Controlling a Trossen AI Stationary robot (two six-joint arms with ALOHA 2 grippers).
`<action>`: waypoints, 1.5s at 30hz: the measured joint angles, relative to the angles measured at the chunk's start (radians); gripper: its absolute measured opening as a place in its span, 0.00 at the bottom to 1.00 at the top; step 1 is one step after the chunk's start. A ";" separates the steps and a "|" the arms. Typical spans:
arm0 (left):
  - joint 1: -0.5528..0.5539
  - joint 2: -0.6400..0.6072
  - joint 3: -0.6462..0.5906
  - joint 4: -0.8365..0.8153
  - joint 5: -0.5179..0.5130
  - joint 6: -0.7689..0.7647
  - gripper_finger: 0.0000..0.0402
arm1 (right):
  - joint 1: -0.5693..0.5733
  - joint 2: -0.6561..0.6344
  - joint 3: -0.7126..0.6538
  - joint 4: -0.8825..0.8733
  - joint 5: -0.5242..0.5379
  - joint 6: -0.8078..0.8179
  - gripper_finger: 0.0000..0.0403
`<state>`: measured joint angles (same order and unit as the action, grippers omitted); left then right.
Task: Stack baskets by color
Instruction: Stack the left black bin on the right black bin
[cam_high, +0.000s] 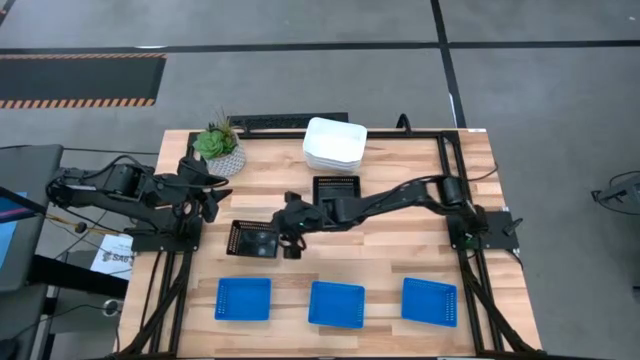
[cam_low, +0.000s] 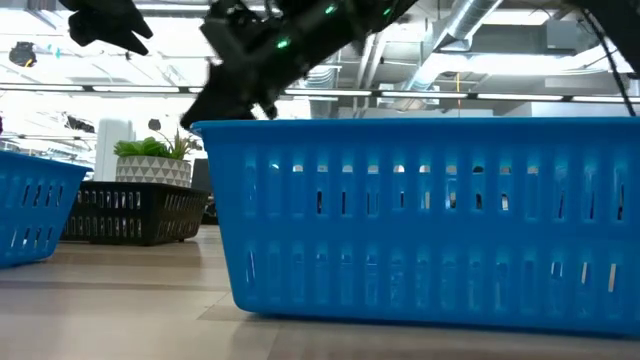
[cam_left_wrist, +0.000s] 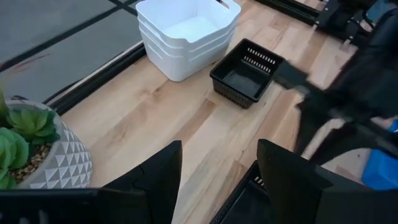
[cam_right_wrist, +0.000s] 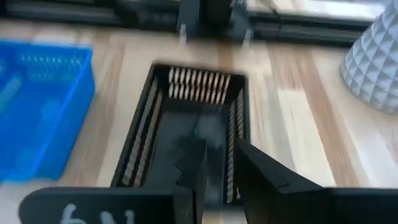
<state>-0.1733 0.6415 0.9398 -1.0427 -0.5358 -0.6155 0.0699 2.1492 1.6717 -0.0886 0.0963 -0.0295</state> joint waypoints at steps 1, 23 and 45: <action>0.000 0.000 0.000 -0.002 0.000 0.000 0.49 | -0.008 0.024 0.022 0.008 -0.011 0.002 0.26; 0.000 0.000 0.000 -0.023 0.007 -0.008 0.49 | -0.066 0.099 0.170 -0.107 -0.045 0.037 0.64; 0.000 0.000 0.000 -0.037 0.002 -0.008 0.49 | -0.091 0.213 0.175 -0.168 -0.016 0.067 0.59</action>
<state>-0.1734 0.6415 0.9398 -1.0800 -0.5341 -0.6235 -0.0216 2.3625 1.8465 -0.2565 0.0807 0.0376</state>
